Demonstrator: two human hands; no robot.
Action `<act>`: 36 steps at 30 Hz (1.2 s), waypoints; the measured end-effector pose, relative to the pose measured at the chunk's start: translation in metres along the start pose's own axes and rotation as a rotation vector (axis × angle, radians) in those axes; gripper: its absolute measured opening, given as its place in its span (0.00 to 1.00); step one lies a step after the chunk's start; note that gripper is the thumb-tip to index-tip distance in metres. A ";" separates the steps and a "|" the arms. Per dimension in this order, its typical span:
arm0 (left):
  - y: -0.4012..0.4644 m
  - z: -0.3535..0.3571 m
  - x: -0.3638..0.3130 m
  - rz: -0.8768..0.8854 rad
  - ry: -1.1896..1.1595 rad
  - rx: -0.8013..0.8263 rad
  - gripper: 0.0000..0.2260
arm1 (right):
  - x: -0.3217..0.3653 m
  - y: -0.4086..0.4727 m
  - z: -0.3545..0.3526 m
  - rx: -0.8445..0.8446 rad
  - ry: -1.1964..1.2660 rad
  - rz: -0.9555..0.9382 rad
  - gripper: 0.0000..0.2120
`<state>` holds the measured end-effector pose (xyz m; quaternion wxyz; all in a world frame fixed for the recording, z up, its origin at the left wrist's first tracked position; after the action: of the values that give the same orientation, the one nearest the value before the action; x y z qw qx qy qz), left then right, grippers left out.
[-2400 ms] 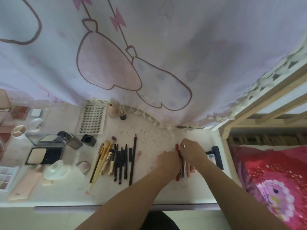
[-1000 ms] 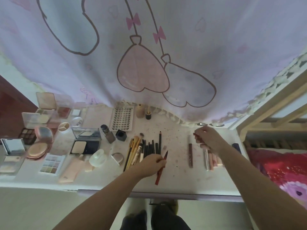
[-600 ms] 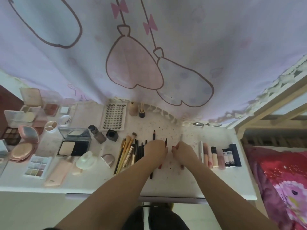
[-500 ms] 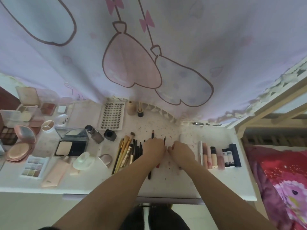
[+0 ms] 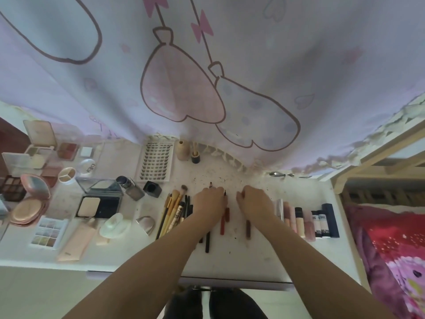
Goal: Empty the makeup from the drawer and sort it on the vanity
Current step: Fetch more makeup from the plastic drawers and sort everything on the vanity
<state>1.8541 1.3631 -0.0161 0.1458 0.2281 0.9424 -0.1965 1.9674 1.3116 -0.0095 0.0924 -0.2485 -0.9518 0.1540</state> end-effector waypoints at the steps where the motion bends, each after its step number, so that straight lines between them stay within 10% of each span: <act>1: -0.001 -0.002 -0.009 0.032 -0.021 -0.021 0.12 | -0.012 0.006 -0.009 -0.029 0.023 0.021 0.14; 13: -0.016 0.053 -0.058 0.036 0.007 0.221 0.10 | -0.039 0.022 0.019 0.204 0.125 0.073 0.14; 21: -0.044 0.021 -0.056 0.100 -0.638 0.500 0.12 | -0.028 -0.013 -0.015 0.400 0.736 -0.057 0.09; 29: -0.067 -0.031 -0.047 0.375 -0.186 0.328 0.10 | -0.012 -0.055 -0.046 0.411 0.276 -0.150 0.23; 36: -0.089 -0.032 -0.027 0.413 -0.124 0.285 0.11 | 0.003 -0.086 -0.051 0.410 0.365 -0.195 0.06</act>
<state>1.8280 1.2946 0.0492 0.2069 0.4213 0.8279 -0.3069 1.9394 1.2545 0.0679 0.3249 -0.1558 -0.8879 0.2860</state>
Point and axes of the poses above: each hand's wrist, its own y-axis towards the middle knuckle, its own z-axis out of the palm, x = y × z, the point moved 10 cm from there along y, towards the middle knuckle, and after that the axes turned 13 degrees about -y, right-handed, at the moved point
